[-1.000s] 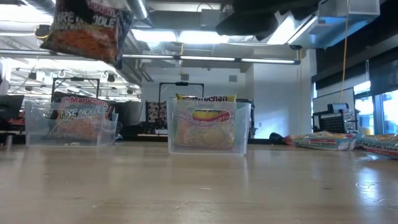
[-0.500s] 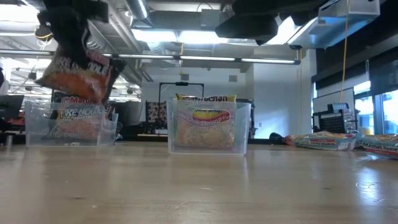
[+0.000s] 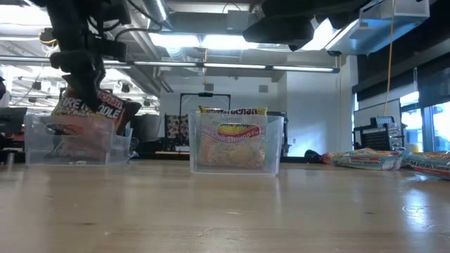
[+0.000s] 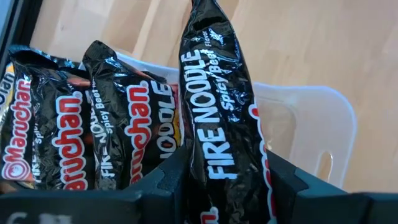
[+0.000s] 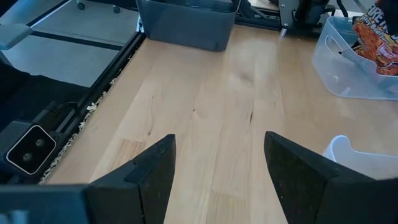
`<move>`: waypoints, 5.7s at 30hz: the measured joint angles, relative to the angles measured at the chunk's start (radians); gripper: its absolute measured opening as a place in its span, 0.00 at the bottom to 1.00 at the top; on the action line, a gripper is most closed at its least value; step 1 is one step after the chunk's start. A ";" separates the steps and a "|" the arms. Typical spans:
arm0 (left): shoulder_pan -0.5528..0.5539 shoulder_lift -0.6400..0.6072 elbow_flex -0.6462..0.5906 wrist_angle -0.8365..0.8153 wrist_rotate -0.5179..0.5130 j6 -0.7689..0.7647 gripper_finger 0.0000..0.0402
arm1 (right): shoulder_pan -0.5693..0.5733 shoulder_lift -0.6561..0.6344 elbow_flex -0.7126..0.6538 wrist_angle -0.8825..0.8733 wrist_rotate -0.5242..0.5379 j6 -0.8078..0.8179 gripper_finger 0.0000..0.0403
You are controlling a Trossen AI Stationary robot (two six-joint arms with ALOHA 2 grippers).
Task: Sort Maruchan noodles
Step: Put the black noodle pack into the left transparent bin
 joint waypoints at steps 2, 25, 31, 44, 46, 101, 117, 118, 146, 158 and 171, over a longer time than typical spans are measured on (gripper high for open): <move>0.010 0.002 0.000 0.001 0.001 0.000 0.32 | 0.000 0.000 0.000 0.000 0.000 0.000 0.56; 0.010 0.003 0.000 -0.011 -0.062 0.032 0.49 | 0.000 0.000 0.001 0.000 0.000 0.001 0.56; 0.010 0.003 0.000 -0.010 -0.056 -0.006 0.49 | 0.000 0.000 0.001 0.000 0.001 0.001 0.56; -0.030 -0.002 0.143 0.025 -0.034 -0.076 0.49 | 0.000 0.000 0.001 0.000 0.034 0.005 0.56; -0.067 -0.001 0.168 0.088 -0.025 -0.084 0.49 | 0.000 0.000 0.001 0.000 0.032 0.006 0.56; 0.259 0.009 0.218 0.419 -0.064 -0.123 0.49 | -0.396 -0.307 0.001 -0.691 0.305 0.078 0.56; 0.722 0.450 0.417 0.202 0.077 0.004 0.49 | -0.801 -0.278 0.001 -0.360 -0.133 -0.272 0.56; 0.735 0.480 0.434 0.185 0.078 0.001 0.49 | -0.807 -0.267 0.001 -0.359 -0.155 -0.285 0.56; 0.788 0.827 0.503 0.114 0.128 0.056 0.49 | -0.805 -0.102 0.001 -0.339 -0.265 -0.339 0.56; 0.787 0.838 0.503 0.077 0.087 0.064 0.28 | -0.805 -0.102 0.001 -0.341 -0.265 -0.335 0.56; 0.764 0.838 0.503 0.076 0.044 0.109 0.01 | -0.805 -0.102 0.001 -0.341 -0.265 -0.339 0.56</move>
